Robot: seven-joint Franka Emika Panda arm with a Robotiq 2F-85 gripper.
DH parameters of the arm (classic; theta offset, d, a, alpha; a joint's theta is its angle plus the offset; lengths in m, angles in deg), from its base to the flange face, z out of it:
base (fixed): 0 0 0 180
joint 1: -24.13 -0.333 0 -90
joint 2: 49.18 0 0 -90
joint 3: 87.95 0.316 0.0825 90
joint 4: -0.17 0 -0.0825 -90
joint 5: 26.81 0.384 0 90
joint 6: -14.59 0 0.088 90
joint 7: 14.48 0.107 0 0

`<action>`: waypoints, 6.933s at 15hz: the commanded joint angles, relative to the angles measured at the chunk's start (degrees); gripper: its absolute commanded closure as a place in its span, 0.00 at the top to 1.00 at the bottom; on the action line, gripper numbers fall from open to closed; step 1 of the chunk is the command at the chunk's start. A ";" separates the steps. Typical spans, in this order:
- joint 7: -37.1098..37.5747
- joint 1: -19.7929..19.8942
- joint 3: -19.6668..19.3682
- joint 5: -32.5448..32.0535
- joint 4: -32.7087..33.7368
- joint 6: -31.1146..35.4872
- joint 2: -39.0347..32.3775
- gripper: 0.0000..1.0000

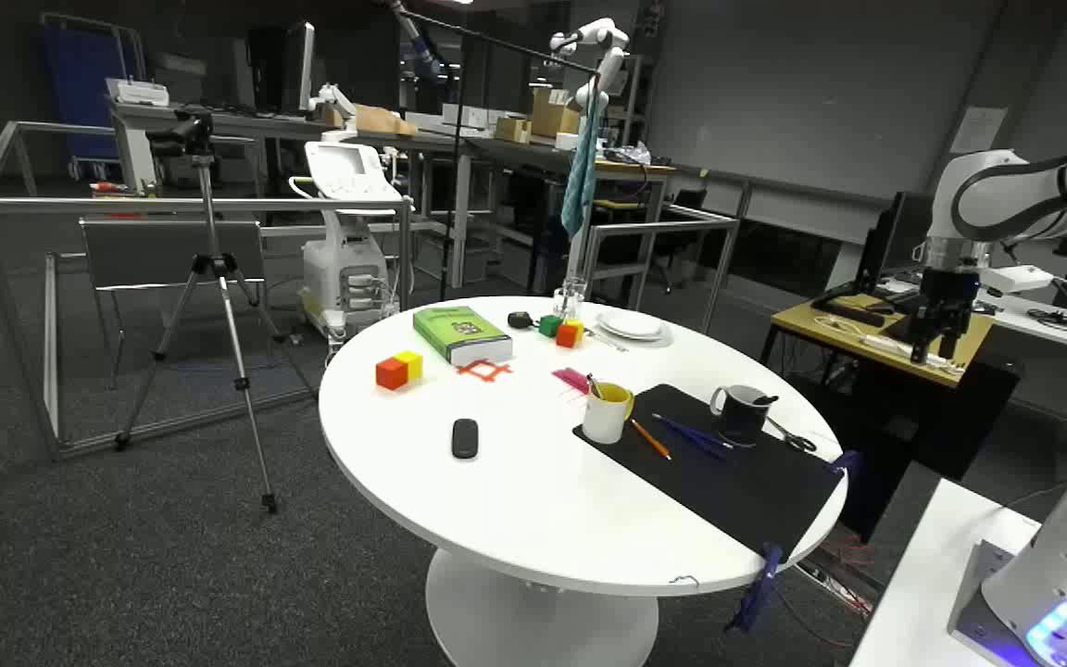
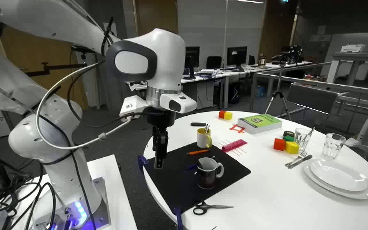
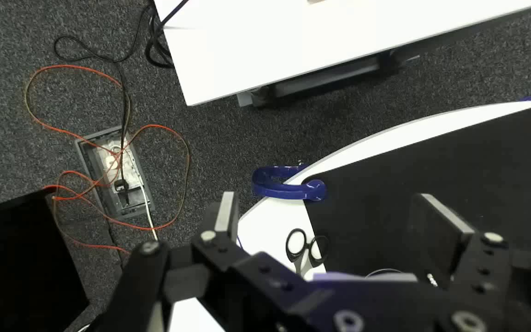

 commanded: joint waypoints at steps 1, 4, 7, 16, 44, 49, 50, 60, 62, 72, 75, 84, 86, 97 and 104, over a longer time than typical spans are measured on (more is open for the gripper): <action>-0.10 0.19 0.20 0.13 0.11 -0.15 -0.02 1.00; -0.10 0.19 0.20 0.13 0.11 -0.15 -0.02 1.00; -1.98 -0.78 -0.74 2.12 0.04 -0.12 -0.05 1.00; -6.32 -1.98 -2.47 9.41 -0.59 2.52 0.84 1.00; -8.15 -2.64 -3.90 19.13 -2.15 23.28 1.71 1.00; -2.33 2.70 0.34 10.02 -2.74 28.87 1.36 1.00; -0.21 4.44 1.71 7.11 -2.83 29.31 1.28 1.00; 19.83 6.97 5.17 -5.22 0.65 51.15 -27.74 1.00; 21.21 5.97 4.47 -5.64 2.66 51.16 -31.19 1.00; 7.65 0.35 2.99 12.86 -0.12 51.68 -31.78 1.00; 5.44 -1.09 3.11 16.77 -0.53 52.10 -32.59 1.00; 4.51 -1.42 4.39 20.66 1.21 56.23 -39.37 1.00; 4.49 -1.17 4.90 21.11 1.86 58.80 -41.81 1.00; 6.89 -0.30 5.36 19.60 5.64 63.03 -49.33 1.00; 6.66 2.37 9.45 23.28 6.15 62.19 -49.79 1.00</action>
